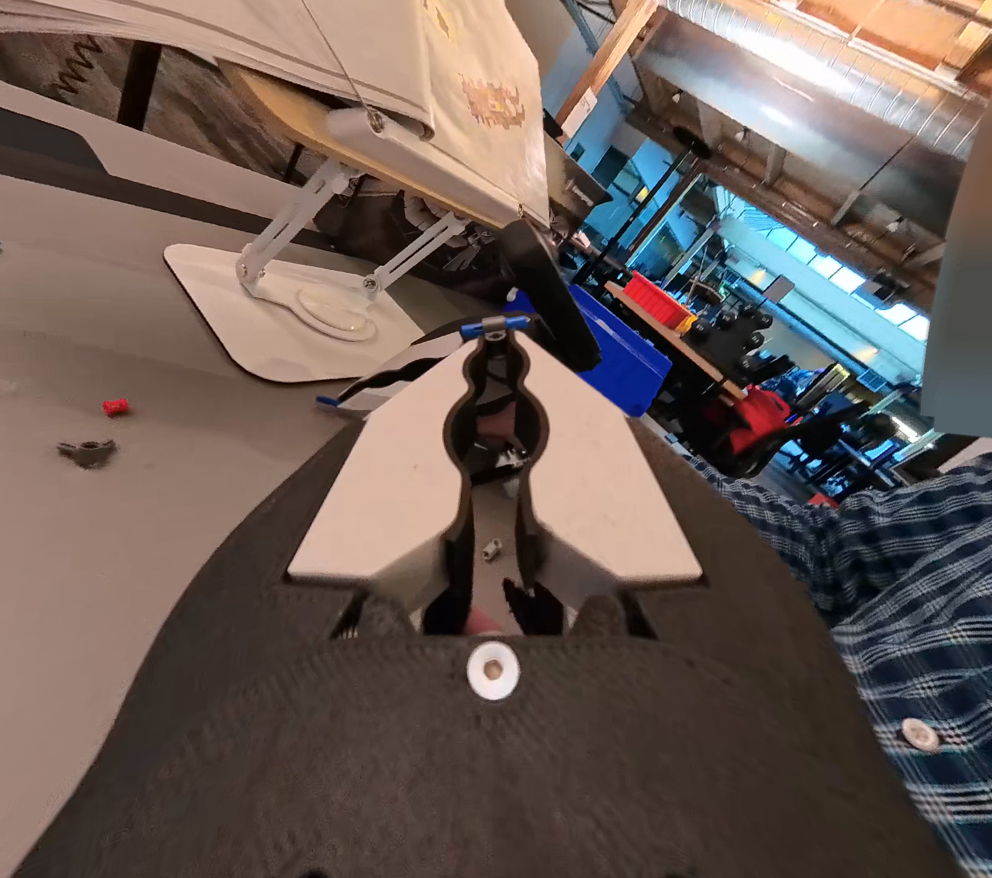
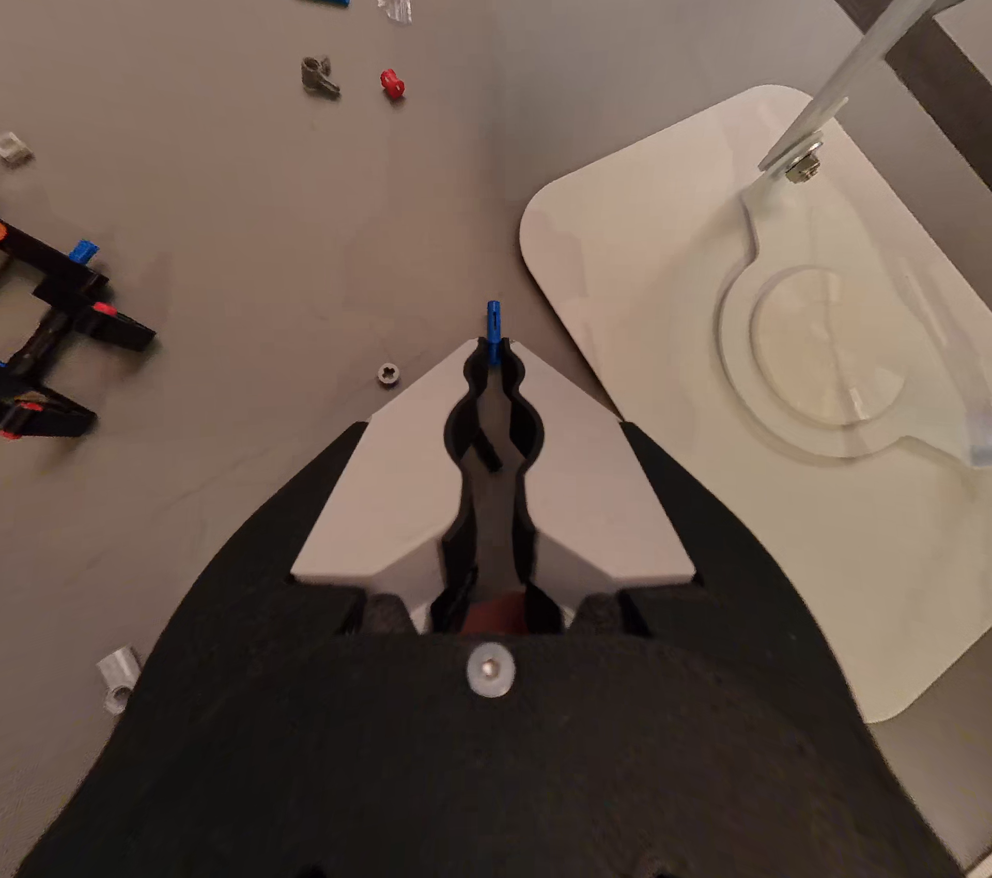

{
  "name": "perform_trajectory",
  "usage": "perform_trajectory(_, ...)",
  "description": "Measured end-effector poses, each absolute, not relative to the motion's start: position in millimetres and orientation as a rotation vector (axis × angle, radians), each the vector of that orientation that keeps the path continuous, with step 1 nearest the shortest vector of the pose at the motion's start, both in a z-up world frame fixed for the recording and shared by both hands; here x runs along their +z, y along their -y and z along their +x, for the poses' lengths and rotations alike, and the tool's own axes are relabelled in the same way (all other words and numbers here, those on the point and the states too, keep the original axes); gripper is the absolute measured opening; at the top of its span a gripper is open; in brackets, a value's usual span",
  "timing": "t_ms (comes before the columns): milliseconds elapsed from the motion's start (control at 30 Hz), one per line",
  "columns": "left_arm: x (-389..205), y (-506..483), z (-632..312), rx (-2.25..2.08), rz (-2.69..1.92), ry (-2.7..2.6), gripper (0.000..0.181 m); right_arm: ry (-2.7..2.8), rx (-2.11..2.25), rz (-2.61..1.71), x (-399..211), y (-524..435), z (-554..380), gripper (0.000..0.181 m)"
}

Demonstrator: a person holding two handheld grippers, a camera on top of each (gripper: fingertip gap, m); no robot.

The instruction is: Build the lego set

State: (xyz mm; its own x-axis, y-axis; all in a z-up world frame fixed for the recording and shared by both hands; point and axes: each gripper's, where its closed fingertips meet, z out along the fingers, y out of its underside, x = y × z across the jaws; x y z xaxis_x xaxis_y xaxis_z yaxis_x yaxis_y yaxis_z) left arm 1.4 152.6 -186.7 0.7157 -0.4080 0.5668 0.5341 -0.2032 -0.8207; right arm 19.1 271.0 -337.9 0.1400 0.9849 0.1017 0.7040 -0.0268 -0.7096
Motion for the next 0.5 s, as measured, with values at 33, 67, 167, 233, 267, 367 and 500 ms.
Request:
perform_trajectory(33, -187.0, -153.3, 0.8, -0.859, -1.554, 0.116, 0.004, 1.611, 0.593, -1.784, -333.9, -270.2, 19.4, 0.002)
perform_trajectory(67, -187.5, -153.8, 1.2, -0.854, -1.556, 0.115, 0.004, 1.604, 0.607, -1.775, -329.5, -269.1, 21.0, 0.001)
perform_trajectory(167, -187.8, -156.2, 2.6, -0.805, -1.563, 0.097, 0.005, 1.564, 0.712, -1.729, -305.7, -258.5, 25.9, 0.001)
perform_trajectory(233, -186.7, -158.4, 5.5, -0.767, -1.568, 0.073, 0.005, 1.524, 0.838, -1.691, -281.6, -245.1, 29.9, 0.001)
perform_trajectory(267, -186.6, -159.9, 7.6, -0.750, -1.573, 0.060, 0.005, 1.510, 0.906, -1.662, -268.2, -236.6, 31.9, 0.001)
perform_trajectory(367, -186.9, -165.1, 12.0, -0.680, -1.588, 0.032, 0.005, 1.481, 1.037, -1.593, -233.8, -213.4, 39.7, 0.001)
perform_trajectory(500, -185.2, -169.8, 17.7, -0.632, -1.591, 0.013, 0.005, 1.486, 1.132, -1.502, -201.0, -184.6, 46.9, 0.001)
